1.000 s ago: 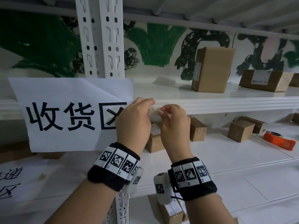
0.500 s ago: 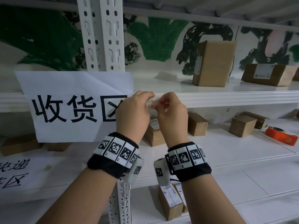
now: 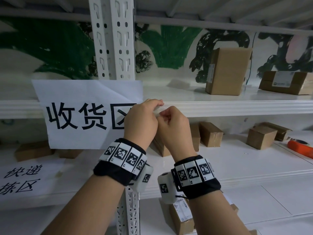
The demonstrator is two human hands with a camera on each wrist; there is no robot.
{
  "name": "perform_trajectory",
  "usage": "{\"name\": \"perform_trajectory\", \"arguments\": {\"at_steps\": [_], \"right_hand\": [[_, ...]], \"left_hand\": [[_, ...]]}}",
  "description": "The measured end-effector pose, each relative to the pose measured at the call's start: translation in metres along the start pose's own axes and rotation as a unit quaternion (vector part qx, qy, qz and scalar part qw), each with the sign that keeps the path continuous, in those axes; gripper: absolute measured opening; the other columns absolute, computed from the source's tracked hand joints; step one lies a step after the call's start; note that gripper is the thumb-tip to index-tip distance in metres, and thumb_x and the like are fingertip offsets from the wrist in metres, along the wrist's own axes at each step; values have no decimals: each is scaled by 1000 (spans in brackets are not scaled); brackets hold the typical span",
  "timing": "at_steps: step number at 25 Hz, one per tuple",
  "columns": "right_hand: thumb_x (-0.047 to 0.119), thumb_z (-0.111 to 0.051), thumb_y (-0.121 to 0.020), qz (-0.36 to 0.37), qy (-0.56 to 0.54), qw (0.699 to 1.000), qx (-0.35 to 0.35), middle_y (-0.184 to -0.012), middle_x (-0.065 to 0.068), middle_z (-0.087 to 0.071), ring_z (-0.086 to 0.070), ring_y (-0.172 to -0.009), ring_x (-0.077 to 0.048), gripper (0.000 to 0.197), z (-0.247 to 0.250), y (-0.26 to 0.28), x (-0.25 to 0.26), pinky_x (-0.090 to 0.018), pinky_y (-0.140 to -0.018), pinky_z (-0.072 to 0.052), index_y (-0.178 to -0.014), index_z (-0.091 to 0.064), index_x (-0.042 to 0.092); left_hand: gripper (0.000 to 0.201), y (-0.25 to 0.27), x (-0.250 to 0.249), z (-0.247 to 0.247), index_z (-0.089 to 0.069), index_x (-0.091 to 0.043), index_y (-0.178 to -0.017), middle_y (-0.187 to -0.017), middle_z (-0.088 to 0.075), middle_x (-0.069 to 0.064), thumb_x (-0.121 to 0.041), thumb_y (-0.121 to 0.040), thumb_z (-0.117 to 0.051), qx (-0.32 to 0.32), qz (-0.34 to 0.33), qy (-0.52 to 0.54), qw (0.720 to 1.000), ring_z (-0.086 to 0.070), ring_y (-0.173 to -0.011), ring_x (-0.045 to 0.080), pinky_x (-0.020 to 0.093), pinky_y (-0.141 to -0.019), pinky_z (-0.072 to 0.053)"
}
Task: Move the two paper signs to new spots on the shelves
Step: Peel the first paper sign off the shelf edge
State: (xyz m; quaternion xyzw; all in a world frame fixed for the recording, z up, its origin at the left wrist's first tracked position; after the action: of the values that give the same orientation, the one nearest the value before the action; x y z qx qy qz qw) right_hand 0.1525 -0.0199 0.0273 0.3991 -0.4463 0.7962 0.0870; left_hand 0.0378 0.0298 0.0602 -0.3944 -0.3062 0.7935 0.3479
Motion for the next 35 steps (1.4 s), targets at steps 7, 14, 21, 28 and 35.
{"name": "perform_trajectory", "arguments": {"at_steps": [7,14,21,28,35], "right_hand": [[22,-73,-89,47,24,998,-22,-78,4,-60,-57,-73,-15,23,-8,-9,8,-29,-66,-47,-75,-54,21],[13,-72,-83,38,-21,996,-72,-81,2,-65,-63,-74,-14,9,-8,-5,4,-33,-70,-56,-76,-66,12],[15,-72,-78,-33,-95,995,1,-77,-16,-74,-75,-81,-30,26,-6,-12,2,-51,-77,-64,-71,-56,-5],[26,-66,-80,-45,-71,996,34,-81,9,-68,-68,-79,-14,21,-12,-4,21,-41,-79,-62,-99,-66,18],[24,-70,-92,14,29,999,-2,-92,0,-77,-70,-96,-25,14,-24,-14,30,-42,-87,-60,-98,-77,13]], "left_hand": [[39,26,-5,33,-77,-29,-115,-108,-81,-12,-2,-95,-55,-75,2,-28,997,-76,-98,16,41,-80,-63],[31,41,41,38,-78,-14,-109,-110,-80,-4,6,-95,-59,-159,12,3,987,-75,-94,18,41,-77,-64],[34,46,42,31,-76,-8,-115,-116,-78,2,10,-95,-55,-131,-3,8,991,-73,-107,17,33,-94,-61],[41,48,35,31,-70,-8,-125,-127,-71,3,11,-96,-49,-78,13,-3,997,-67,-116,17,17,-97,-48],[56,51,18,31,-55,-7,-145,-149,-57,9,15,-94,-44,15,45,-28,998,-56,-136,24,25,-111,-42]]}}
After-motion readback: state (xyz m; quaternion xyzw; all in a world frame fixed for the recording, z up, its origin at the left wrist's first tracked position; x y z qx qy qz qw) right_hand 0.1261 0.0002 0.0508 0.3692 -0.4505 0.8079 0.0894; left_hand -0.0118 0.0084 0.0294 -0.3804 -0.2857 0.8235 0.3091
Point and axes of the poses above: each hand's wrist, its own y-axis away from the middle knuckle, its own z-axis out of the back of the hand, x = y × z, the point moved 7 cm from there along -y, towards the middle knuckle
